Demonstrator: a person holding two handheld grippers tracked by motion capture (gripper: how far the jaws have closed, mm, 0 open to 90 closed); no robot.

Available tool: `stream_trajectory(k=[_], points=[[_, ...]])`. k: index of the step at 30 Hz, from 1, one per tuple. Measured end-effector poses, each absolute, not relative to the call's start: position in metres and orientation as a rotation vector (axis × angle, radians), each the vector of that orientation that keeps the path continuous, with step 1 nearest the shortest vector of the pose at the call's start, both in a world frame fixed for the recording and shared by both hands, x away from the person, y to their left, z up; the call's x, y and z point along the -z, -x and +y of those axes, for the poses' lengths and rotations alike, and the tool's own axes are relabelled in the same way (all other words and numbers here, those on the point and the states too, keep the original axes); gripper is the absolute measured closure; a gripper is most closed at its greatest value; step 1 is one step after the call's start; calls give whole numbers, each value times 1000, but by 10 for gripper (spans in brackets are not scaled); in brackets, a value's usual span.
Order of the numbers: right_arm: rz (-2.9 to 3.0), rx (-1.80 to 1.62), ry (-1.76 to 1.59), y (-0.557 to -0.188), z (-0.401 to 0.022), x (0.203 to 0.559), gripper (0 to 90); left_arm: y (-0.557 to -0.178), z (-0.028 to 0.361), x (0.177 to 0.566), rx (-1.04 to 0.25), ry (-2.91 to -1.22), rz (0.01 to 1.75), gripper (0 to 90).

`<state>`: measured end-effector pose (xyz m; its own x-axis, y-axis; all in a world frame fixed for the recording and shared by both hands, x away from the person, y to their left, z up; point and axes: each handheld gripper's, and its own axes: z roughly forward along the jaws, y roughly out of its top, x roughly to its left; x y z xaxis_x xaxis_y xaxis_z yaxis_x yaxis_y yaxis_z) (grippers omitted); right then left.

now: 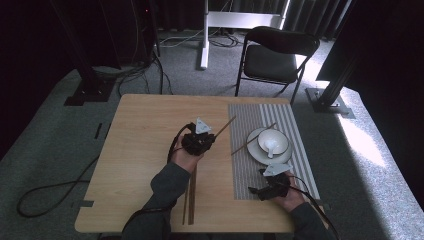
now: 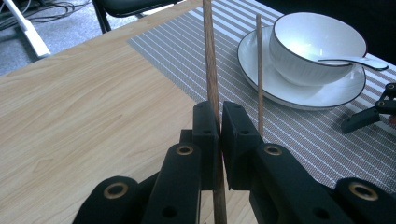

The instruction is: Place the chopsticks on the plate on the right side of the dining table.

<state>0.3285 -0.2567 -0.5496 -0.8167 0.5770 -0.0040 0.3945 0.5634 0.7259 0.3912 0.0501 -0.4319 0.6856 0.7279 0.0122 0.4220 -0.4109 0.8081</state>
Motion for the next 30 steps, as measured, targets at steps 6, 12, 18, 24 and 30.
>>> stream_trajectory(k=[6,12,18,24,30], points=[[2557,-1098,-810,-329,-257,550,125,-393,46,431,-461,-2060,879,846],[2557,-1098,-810,-329,-257,550,125,-395,42,431,-459,-2068,867,846],[2557,-1098,-810,-329,-257,550,125,-397,38,431,-450,-2072,857,846],[2557,-1098,-809,-329,-257,550,125,-399,31,434,-444,-2080,845,846],[2558,-1097,-811,-328,-257,550,125,-402,27,435,-438,-2080,835,845]])
